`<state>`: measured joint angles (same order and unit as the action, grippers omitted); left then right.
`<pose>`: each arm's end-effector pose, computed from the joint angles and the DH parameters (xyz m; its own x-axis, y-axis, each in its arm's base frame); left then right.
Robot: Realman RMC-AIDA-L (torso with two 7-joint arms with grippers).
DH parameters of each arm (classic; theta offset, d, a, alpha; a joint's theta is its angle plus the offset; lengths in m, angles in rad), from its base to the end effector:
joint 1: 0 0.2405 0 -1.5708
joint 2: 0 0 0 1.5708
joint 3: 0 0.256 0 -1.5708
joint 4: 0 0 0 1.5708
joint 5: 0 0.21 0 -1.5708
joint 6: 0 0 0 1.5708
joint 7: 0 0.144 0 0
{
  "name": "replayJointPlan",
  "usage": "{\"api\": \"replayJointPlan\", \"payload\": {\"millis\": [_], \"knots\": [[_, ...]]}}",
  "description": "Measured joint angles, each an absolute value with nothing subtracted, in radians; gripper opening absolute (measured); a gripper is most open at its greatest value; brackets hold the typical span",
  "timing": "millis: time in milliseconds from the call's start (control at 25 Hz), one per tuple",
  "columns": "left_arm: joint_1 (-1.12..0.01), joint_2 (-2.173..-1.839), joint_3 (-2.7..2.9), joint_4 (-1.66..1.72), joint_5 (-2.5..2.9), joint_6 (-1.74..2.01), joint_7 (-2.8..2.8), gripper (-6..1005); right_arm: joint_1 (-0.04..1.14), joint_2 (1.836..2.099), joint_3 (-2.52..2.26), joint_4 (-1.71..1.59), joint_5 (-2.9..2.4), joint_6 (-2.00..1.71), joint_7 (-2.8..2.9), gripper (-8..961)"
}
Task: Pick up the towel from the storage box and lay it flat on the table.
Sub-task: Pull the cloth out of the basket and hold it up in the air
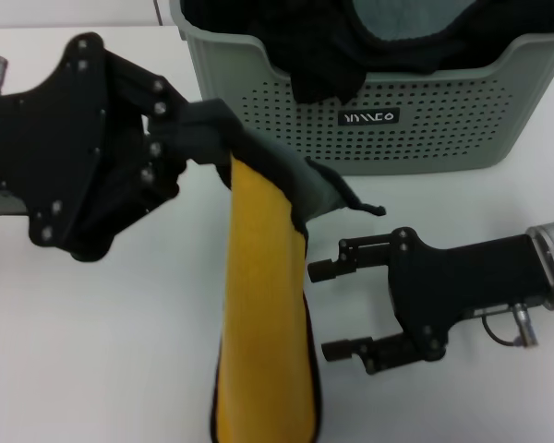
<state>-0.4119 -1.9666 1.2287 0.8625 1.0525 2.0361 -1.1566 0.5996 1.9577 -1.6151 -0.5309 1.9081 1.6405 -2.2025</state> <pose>-0.1640 0.2687 0.0738 0.4140 -0.2131 0.8850 -0.2325 -0.9647 -0.1236 0.1882 0.2935 -0.0433 0.7906 0.1044 -0.6033 0.1736 -0.9831 0.0573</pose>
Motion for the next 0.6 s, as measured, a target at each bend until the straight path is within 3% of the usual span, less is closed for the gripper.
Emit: {"api": "replayJointPlan", "payload": {"millis": [600], "knots": [[-0.42, -1.973, 1.284, 0.89, 1.047, 2.039, -1.156, 1, 0.616, 1.966, -1.528, -0.519, 1.854, 1.573, -2.195, 710]]}}
